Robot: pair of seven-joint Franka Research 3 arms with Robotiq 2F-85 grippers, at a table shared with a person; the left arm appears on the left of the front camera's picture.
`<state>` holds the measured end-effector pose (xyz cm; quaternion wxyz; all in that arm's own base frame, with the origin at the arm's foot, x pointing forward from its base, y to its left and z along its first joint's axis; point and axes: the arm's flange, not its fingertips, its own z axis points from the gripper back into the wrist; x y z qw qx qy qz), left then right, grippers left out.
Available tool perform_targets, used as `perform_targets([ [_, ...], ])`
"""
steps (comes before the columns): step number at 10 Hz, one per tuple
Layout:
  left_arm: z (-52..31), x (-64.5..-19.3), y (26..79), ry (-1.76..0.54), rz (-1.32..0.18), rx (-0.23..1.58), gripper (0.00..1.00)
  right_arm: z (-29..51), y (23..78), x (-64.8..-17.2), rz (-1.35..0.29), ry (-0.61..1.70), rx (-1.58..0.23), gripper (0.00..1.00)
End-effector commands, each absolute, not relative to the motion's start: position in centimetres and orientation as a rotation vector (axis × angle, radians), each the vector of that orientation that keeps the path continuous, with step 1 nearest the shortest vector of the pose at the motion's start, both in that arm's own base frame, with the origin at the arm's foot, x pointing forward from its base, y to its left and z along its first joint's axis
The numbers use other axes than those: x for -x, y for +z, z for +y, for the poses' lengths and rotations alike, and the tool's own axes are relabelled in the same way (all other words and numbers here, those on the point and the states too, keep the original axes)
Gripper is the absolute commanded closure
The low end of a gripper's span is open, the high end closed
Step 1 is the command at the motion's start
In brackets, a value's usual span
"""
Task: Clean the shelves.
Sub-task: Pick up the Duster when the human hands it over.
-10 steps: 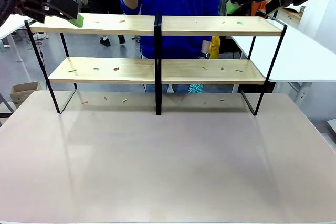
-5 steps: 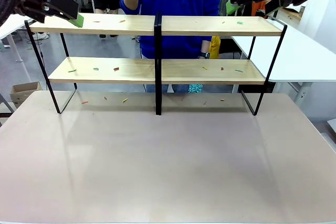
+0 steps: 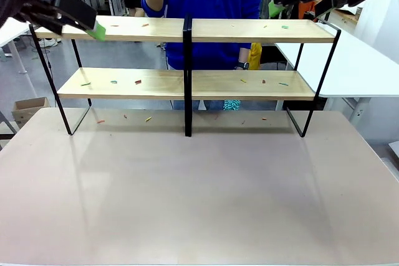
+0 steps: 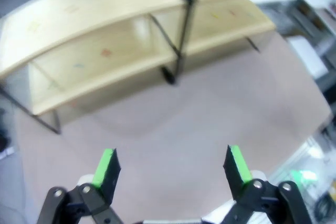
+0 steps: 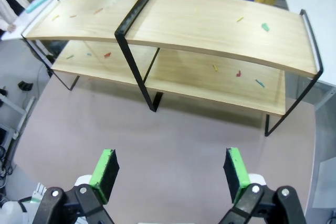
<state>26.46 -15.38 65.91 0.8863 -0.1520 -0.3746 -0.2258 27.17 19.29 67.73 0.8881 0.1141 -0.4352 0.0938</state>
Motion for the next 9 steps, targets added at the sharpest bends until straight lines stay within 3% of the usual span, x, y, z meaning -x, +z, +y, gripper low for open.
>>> perform_targets([
  [1,-10.7,-29.3,67.8,-0.655,-0.317,0.687,0.00,19.2,67.9,-27.2,-0.905,0.195,-0.240,0.00],
  [4,-4.9,-33.7,65.5,-0.805,-0.105,1.459,0.00,19.2,67.9,-27.2,-0.905,0.195,-0.240,0.00],
  [5,-4.6,-34.4,65.3,-0.659,-0.153,1.570,0.00,19.2,67.9,-27.2,-0.905,0.195,-0.240,0.00],
  [6,-4.7,-34.1,65.6,-0.371,-0.298,1.418,0.00,19.2,67.9,-27.2,-0.905,0.195,-0.240,0.00],
  [7,-4.1,-32.9,65.5,-0.750,-0.544,1.106,0.00,19.2,67.9,-27.2,-0.905,0.195,-0.240,0.00],
  [8,-3.4,-33.6,65.2,-0.682,-0.487,1.273,0.00,19.2,67.9,-27.2,-0.905,0.195,-0.240,0.00],
  [9,-4.6,-33.2,65.5,-0.658,-0.505,1.145,0.00,19.2,67.9,-27.2,-0.905,0.195,-0.240,0.00],
])
